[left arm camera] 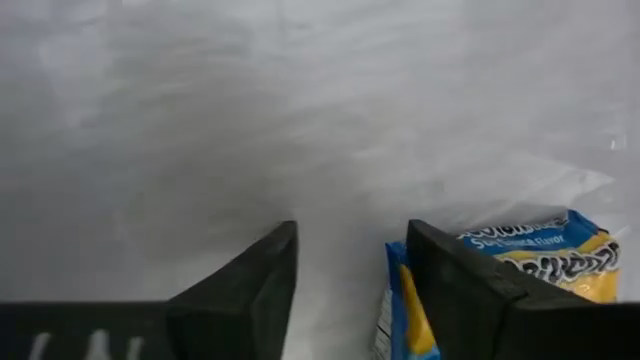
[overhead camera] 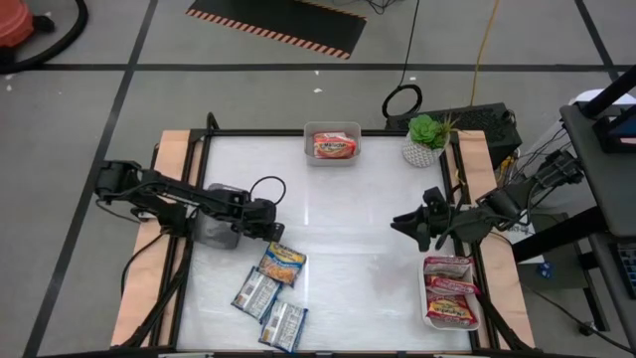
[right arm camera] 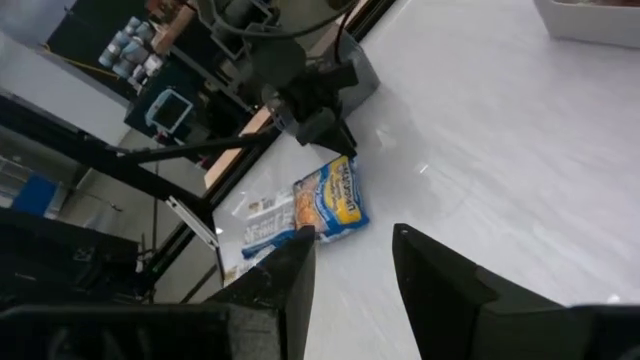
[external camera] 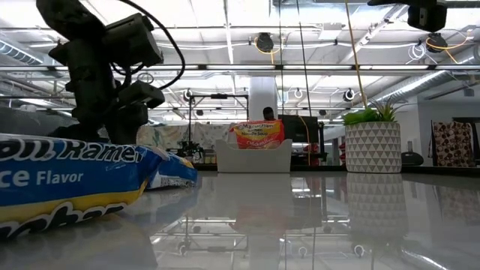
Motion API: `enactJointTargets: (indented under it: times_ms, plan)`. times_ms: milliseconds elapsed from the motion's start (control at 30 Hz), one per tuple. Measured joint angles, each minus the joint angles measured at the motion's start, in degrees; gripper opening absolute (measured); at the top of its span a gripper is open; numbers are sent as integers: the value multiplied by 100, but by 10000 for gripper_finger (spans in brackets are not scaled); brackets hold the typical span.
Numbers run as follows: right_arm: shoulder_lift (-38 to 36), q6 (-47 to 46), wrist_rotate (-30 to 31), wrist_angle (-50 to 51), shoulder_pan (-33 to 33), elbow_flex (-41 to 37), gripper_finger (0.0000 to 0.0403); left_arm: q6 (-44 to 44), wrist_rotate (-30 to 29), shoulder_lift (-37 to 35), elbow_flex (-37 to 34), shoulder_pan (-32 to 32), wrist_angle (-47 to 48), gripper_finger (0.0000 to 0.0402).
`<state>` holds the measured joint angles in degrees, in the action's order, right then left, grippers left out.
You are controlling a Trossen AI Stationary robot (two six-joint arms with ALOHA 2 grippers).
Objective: Sort Maruchan noodles
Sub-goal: Put the top blue noodle pack into the black bin
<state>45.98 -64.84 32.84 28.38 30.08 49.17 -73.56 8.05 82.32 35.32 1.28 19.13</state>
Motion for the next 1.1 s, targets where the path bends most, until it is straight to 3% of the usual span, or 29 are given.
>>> enactJointTargets:
  times_ms: [333,700,867,1100]
  plan:
    - [1,71,-9,-209,-144,0,127,332,222,24,-82,2,-415,90]
    - [0,258,-9,-426,-478,0,127,647,234,22,-82,40,-585,76]
    - [0,299,-11,-579,-582,0,127,775,216,22,-82,39,-583,11]
    - [0,469,-11,-746,-670,0,127,745,164,-45,-82,36,-613,3]
